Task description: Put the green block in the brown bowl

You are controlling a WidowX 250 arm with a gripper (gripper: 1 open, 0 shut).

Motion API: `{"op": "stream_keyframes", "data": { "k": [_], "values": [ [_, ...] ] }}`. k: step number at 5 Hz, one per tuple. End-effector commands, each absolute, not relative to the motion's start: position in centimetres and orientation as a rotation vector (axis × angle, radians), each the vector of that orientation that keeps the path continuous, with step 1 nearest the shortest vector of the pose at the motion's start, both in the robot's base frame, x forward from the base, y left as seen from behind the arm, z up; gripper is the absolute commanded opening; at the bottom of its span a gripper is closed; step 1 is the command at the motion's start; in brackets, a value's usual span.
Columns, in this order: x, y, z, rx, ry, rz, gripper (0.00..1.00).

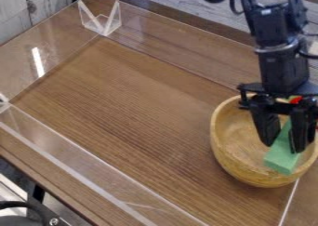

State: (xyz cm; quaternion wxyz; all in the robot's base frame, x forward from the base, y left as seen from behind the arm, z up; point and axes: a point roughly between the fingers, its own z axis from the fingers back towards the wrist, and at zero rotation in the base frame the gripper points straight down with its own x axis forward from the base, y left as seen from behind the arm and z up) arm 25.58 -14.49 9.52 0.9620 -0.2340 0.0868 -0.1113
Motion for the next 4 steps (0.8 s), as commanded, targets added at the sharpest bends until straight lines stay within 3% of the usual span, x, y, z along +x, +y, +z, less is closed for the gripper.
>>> {"op": "stream_keyframes", "data": {
  "k": [1,2,4],
  "values": [
    [25.7,-14.4,12.7,-0.463,0.075,-0.306,0.0],
    [25.4,-14.2,14.0,-0.442,0.043,-0.356,0.0],
    [24.5,-13.4,14.3,-0.422,0.0,-0.425,0.0]
  ]
}}
